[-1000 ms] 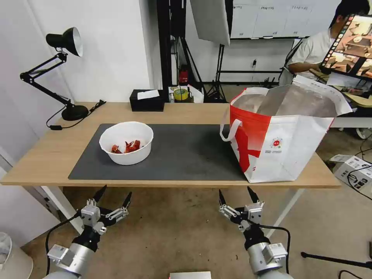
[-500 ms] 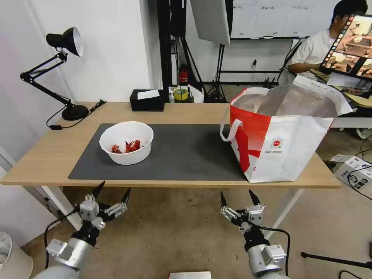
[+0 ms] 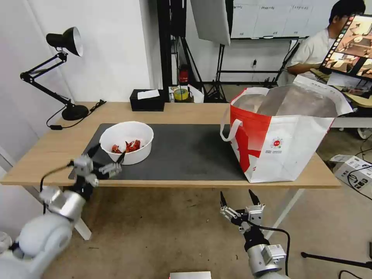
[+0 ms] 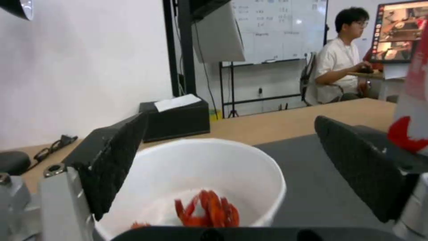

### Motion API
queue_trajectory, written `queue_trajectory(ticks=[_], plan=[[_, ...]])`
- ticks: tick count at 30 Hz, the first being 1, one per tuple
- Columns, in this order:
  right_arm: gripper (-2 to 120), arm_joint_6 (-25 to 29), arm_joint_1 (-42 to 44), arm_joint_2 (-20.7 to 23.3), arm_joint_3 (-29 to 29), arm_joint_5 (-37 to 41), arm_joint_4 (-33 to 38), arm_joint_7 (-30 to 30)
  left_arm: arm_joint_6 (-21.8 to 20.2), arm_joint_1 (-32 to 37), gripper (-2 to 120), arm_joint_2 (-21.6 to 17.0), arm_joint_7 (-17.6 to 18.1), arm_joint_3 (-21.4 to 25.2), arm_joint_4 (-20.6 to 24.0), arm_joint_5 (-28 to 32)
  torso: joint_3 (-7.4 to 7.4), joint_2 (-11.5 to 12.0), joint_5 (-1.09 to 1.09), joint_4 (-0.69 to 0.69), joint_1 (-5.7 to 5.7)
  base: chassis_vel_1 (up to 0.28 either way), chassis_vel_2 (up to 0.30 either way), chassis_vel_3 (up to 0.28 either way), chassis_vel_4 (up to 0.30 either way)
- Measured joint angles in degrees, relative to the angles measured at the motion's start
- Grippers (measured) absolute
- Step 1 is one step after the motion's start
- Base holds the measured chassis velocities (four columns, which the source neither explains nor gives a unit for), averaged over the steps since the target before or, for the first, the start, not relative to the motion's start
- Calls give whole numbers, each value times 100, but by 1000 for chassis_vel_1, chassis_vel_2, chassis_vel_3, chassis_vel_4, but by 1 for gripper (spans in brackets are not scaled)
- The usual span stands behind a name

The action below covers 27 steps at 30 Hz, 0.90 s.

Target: Pick up the trash from the table and place it into the takeout bag.

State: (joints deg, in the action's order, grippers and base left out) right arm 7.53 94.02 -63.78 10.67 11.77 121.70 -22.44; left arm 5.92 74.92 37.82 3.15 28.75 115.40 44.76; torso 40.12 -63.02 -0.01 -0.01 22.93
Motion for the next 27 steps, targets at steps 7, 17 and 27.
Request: queue_trajectory(ticks=[7, 17, 27], plan=[[100, -2, -3, 1, 0, 3, 2, 1, -533, -344, 100, -389, 534, -98, -79, 229, 0, 0, 1, 2, 0, 0, 0, 0, 0], [100, -5, -5, 2, 0, 6, 4, 4, -2099, -1085, 100, -617, 1386, -277, -241, 1710, -1, 0, 2, 2, 0, 0, 0, 0, 0], [100, -6, -5, 2, -1, 7, 7, 6, -3172, -2267, 100, -519, 1981, -798, -721, 3340, -1, 0, 1, 1, 0, 0, 0, 0, 0]])
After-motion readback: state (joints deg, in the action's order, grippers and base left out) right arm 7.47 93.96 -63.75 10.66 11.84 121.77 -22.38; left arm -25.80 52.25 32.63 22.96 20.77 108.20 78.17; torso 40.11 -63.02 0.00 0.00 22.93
